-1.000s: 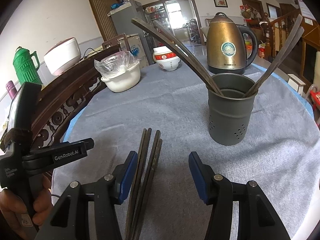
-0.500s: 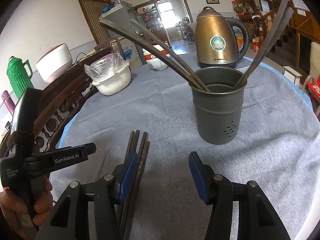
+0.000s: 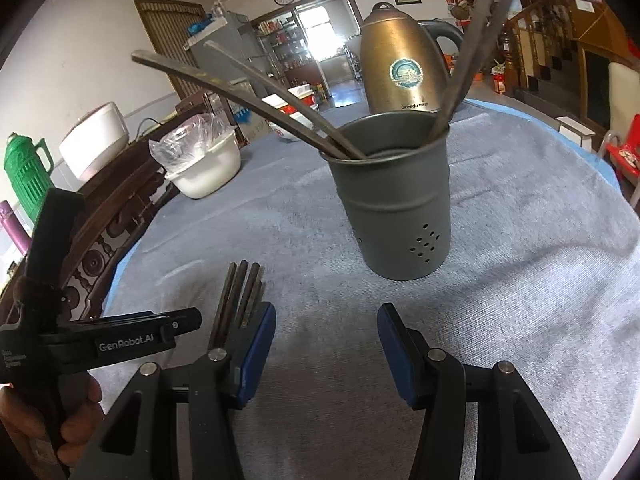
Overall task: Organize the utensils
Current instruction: 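Lower the left tool around one dark chopstick while the right tool hovers beside it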
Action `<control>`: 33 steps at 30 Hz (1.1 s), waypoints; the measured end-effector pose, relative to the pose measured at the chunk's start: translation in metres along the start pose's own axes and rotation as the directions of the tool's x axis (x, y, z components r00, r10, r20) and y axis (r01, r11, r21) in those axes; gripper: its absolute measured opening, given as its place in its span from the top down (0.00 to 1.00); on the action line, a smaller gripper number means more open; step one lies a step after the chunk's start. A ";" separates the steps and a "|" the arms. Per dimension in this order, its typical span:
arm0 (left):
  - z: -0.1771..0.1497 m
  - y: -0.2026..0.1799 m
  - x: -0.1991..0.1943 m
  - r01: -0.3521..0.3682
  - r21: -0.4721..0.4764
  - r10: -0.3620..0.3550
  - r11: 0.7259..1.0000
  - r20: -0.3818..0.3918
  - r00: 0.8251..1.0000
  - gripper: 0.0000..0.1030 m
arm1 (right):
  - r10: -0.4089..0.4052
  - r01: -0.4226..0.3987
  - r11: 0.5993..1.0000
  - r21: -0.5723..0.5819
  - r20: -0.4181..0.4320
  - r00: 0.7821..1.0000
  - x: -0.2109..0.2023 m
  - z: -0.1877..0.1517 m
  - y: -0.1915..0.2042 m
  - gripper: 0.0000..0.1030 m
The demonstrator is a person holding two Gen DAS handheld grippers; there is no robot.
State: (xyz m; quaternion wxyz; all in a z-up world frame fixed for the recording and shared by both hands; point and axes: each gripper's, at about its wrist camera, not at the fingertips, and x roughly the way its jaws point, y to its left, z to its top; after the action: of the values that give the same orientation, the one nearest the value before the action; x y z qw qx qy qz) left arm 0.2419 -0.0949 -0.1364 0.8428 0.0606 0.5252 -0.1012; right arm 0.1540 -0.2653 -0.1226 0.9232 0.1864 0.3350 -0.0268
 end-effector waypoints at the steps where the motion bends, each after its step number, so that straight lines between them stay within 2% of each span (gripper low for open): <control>1: 0.000 -0.002 0.000 0.002 0.006 -0.002 1.000 0.001 1.000 0.35 | 0.005 -0.005 1.000 0.003 0.000 1.000 0.001 -0.001 -0.001 0.45; 7: 0.000 -0.011 0.004 0.019 0.029 -0.019 0.999 -0.008 1.000 0.34 | 0.053 -0.051 0.996 0.071 -0.025 0.998 0.013 -0.006 -0.019 0.45; 14: -0.001 -0.017 0.008 0.032 0.046 -0.031 0.998 -0.023 0.999 0.34 | 0.112 -0.110 0.985 0.134 -0.008 0.994 0.014 -0.005 -0.030 0.45; 20: -0.002 -0.020 0.018 0.010 0.055 -0.007 0.998 -0.047 0.999 0.34 | 0.135 -0.134 0.979 0.154 0.002 0.991 0.012 -0.006 -0.035 0.45; 33: -0.013 0.019 0.015 -0.011 0.033 0.013 0.999 -0.057 0.998 0.33 | 0.138 -0.137 0.977 0.163 0.007 0.990 0.010 -0.007 -0.037 0.45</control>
State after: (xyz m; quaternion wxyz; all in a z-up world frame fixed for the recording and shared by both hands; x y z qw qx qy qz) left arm 0.2414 -0.0757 -0.1560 0.8270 0.0802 0.5468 -0.1031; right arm 0.1513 -0.2964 -0.1454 0.9037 0.2843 0.3200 0.0102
